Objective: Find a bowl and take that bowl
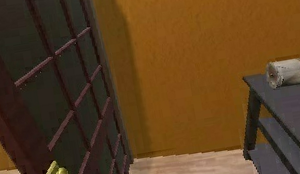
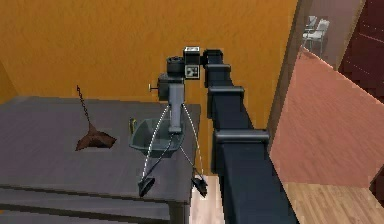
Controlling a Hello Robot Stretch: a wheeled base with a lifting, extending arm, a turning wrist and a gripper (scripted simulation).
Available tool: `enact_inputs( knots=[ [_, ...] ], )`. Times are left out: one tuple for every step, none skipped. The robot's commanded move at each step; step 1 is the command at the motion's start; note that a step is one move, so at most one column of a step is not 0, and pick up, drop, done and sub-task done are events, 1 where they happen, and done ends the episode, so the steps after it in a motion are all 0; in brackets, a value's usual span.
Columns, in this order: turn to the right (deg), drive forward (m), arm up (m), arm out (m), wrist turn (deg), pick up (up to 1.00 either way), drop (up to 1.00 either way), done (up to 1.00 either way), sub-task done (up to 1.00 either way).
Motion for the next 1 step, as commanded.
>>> enact_inputs(
  knots=[
    [0.0,0.0,0.0,0.0,45.0,0.0,0.0,0.0,0.0]
  ],
)
